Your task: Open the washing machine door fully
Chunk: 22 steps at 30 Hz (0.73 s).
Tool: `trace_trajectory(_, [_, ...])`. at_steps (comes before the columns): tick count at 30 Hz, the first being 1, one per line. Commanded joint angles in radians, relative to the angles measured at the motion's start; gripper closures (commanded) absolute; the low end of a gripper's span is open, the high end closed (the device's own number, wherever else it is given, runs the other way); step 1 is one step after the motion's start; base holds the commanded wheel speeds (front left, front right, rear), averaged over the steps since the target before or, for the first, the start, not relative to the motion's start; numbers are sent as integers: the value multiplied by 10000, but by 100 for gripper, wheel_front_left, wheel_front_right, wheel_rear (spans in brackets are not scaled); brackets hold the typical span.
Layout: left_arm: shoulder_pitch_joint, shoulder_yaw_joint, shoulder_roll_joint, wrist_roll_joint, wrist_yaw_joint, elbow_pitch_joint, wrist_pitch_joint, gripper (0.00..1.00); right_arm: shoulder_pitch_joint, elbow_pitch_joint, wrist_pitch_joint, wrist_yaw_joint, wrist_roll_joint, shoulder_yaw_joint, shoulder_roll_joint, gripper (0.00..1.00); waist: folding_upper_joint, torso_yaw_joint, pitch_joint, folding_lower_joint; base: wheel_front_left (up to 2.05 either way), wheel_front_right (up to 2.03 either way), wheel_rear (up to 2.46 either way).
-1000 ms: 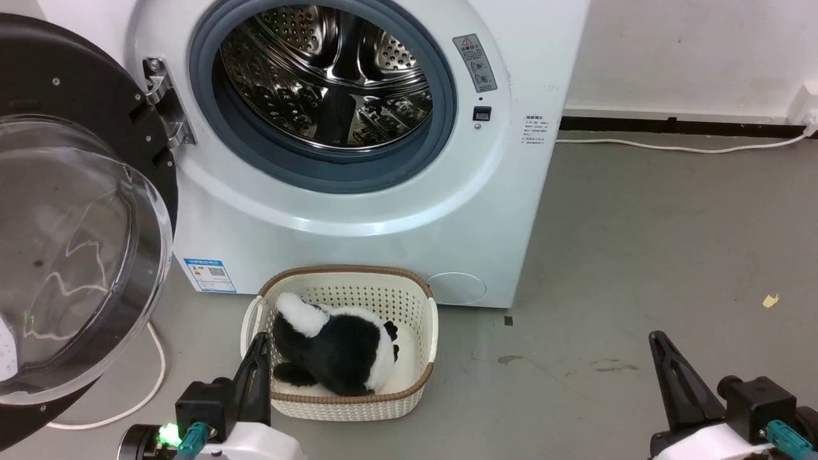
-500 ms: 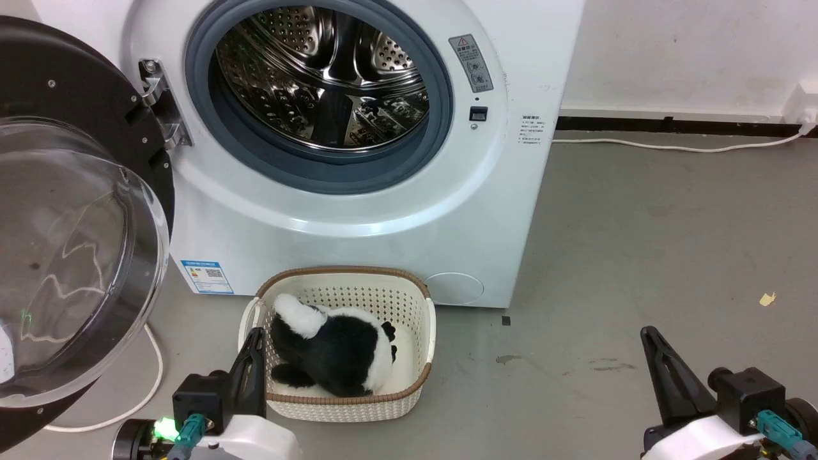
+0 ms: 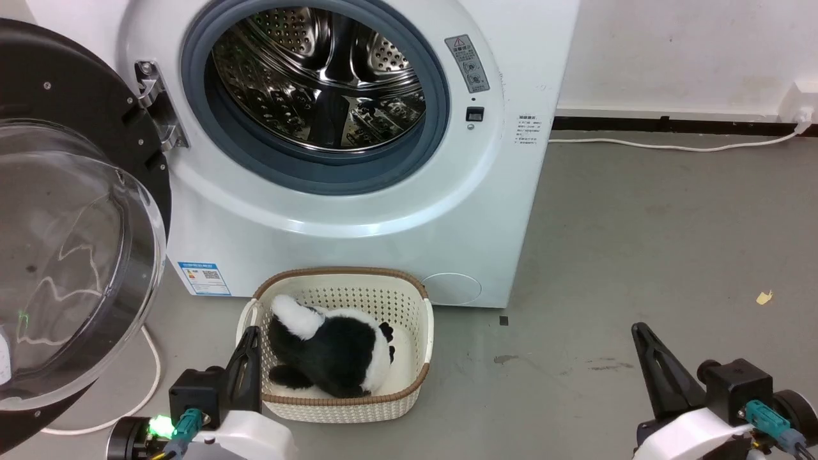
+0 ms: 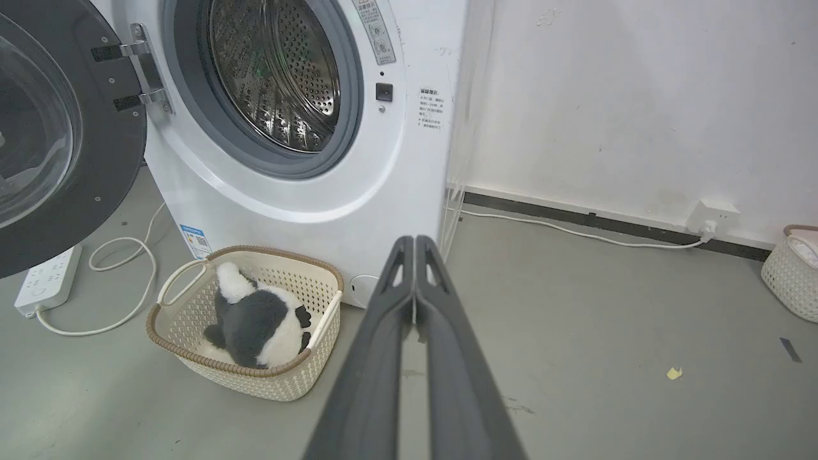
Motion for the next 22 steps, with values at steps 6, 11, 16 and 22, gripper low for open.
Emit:
trace_trajectory(6, [-155, 74, 6, 145, -29, -84, 143, 100, -196, 45, 153, 7, -89, 89, 25, 100, 0, -26, -4, 0, 0, 0, 0])
trace_trajectory(11, [-174, 122, 4, 191, -42, -116, 245, 100, -244, 58, 256, 7, -115, 146, 26, 100, 0, -48, -8, 0, 0, 0, 0])
trace_trajectory(16, [-193, 170, 3, 238, -54, -149, 347, 100, -291, 71, 359, 8, -140, 202, 27, 100, 0, -71, -12, 0, 0, 0, 0])
trace_trajectory(22, [-202, 193, 3, 260, -60, -164, 396, 100, -314, 78, 407, 8, -152, 229, 28, 100, 0, -82, -14, 0, 0, 0, 0])
